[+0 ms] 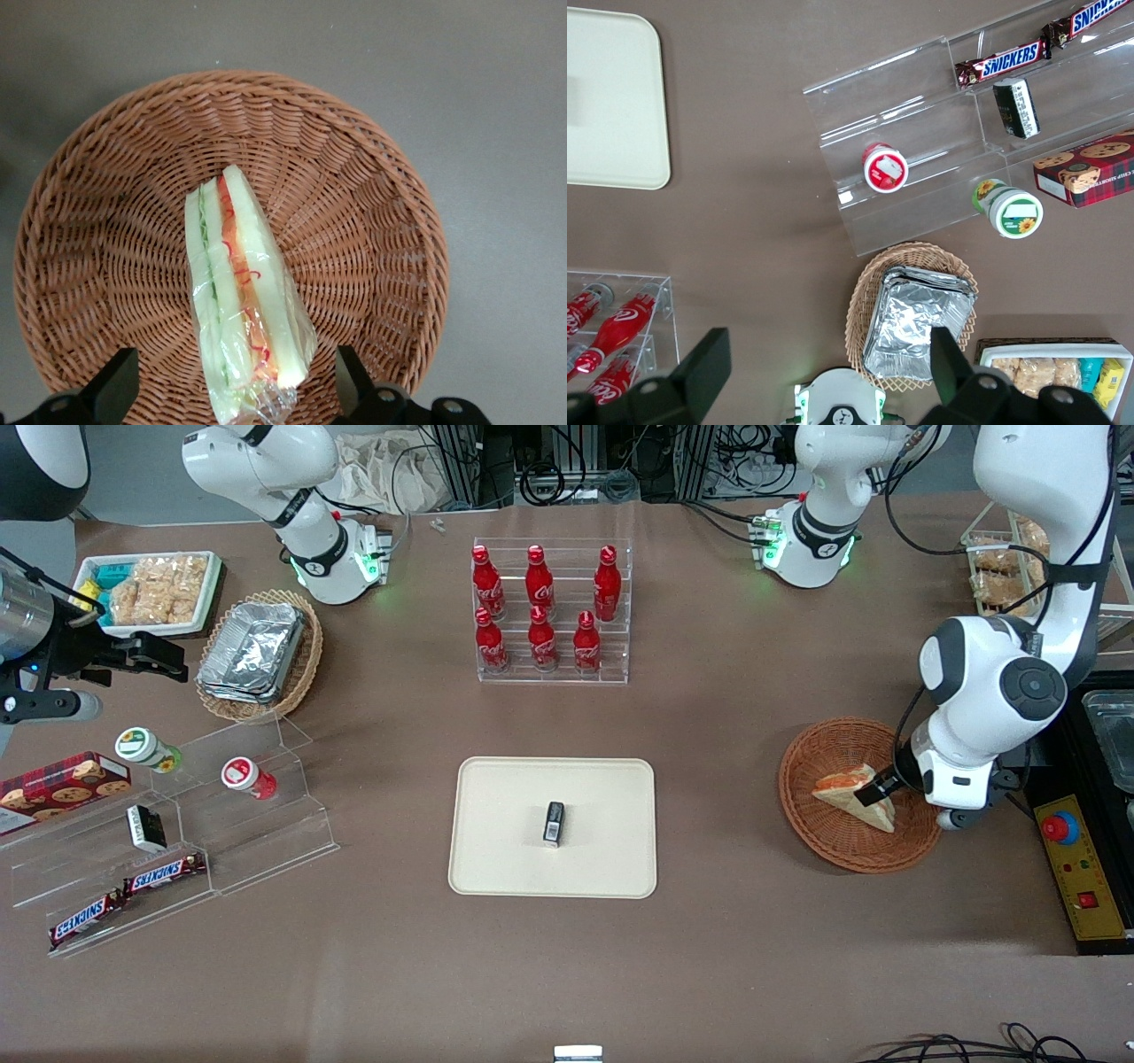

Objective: Place sandwich from basket to tray
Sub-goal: 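Close the left gripper on the sandwich's wrapped edge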

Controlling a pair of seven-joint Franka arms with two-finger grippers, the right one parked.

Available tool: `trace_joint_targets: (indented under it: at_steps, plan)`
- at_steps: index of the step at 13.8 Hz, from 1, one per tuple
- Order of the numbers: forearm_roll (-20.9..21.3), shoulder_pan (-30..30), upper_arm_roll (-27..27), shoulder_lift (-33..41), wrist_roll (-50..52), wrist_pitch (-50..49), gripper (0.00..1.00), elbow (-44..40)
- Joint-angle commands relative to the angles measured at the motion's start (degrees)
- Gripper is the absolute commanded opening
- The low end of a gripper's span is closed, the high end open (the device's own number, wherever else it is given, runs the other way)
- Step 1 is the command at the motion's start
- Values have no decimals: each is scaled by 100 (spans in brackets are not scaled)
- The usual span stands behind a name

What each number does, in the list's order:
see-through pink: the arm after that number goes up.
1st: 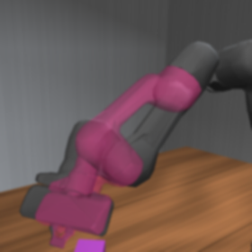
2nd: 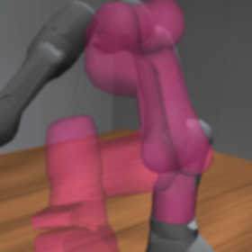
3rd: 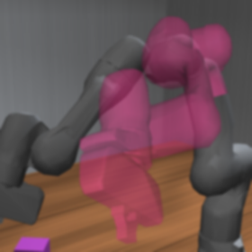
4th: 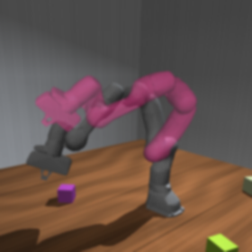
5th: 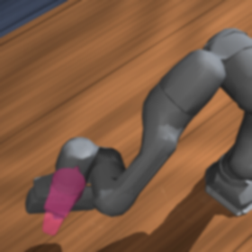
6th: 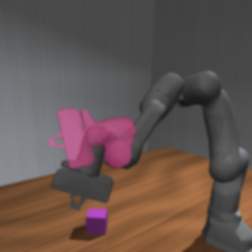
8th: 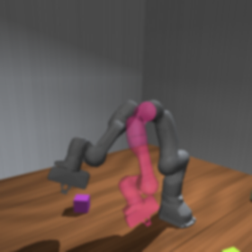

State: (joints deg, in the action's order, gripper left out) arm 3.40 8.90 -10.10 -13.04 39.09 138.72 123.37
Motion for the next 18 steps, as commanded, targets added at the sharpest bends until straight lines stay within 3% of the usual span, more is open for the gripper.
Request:
trace_joint_targets:
  at_steps: [1,13,17,18]
  plan:
    - [12,42,-36,65,213,269,99,249]
    - [-136,217,-36,-330,248,524,96,390]
    - [-260,191,-62,-322,459,524,58,364]
    - [-260,165,-79,-287,599,515,44,355]
